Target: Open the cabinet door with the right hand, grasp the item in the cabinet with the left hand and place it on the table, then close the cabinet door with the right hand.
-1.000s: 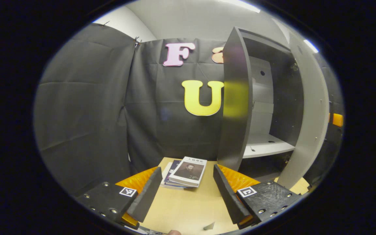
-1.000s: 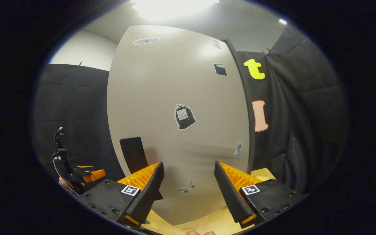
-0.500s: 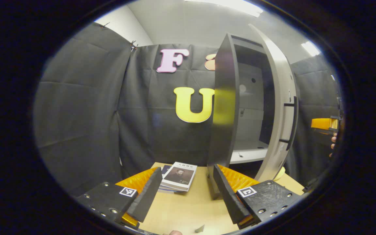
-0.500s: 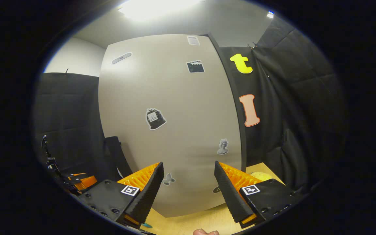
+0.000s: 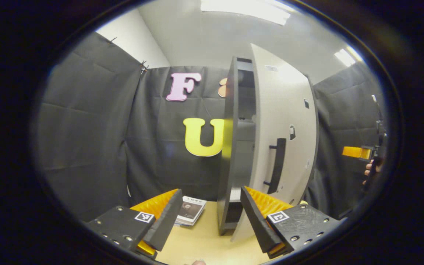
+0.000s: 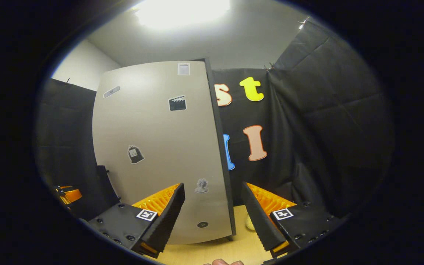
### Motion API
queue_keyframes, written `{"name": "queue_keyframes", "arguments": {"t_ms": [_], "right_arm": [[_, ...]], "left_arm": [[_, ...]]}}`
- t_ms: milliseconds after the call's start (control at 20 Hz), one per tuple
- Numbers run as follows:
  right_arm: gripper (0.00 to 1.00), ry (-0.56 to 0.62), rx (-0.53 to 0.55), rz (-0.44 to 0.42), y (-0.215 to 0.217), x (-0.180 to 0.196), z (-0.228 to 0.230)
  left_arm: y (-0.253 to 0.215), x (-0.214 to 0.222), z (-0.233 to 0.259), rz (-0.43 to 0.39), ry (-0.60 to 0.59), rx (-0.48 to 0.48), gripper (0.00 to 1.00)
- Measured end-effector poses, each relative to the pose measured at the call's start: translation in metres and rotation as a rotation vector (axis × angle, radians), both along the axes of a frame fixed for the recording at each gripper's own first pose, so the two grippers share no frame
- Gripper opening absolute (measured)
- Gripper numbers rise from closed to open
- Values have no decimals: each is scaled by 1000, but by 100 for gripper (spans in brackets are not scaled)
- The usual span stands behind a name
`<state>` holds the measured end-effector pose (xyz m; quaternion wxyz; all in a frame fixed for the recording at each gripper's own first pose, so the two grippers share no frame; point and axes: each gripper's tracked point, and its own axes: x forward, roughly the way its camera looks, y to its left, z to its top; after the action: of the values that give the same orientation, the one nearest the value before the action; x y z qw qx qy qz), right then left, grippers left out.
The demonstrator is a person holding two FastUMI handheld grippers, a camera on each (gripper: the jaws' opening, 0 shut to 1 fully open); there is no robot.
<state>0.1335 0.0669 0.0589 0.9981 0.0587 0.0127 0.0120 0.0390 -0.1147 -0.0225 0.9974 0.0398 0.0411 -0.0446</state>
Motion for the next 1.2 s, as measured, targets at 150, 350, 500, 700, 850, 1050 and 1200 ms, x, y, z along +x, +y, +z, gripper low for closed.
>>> {"name": "queue_keyframes", "arguments": {"t_ms": [150,350,500,700,850,1050,1200], "right_arm": [[98,-3,-30,-12,-25,-7,1],[98,-14,-26,-25,-61,-28,-4],[98,11,-31,-24,-78,-46,-20],[98,47,-36,-24,-95,-50,-38],[98,45,-10,-28,-97,-49,-39],[98,61,-10,-19,-91,-45,-44],[98,91,-9,-13,-85,-36,-56]], "left_arm": [[-41,-9,-1,-17,8,-14,94],[-80,-26,-10,-7,16,-91,94],[-104,-44,-19,17,26,-88,95],[-127,-58,-23,-7,32,-49,94],[-132,-61,-17,-10,16,12,94],[-135,-54,-13,-10,-7,-5,97],[-125,-48,-15,-4,2,-21,95]]}}
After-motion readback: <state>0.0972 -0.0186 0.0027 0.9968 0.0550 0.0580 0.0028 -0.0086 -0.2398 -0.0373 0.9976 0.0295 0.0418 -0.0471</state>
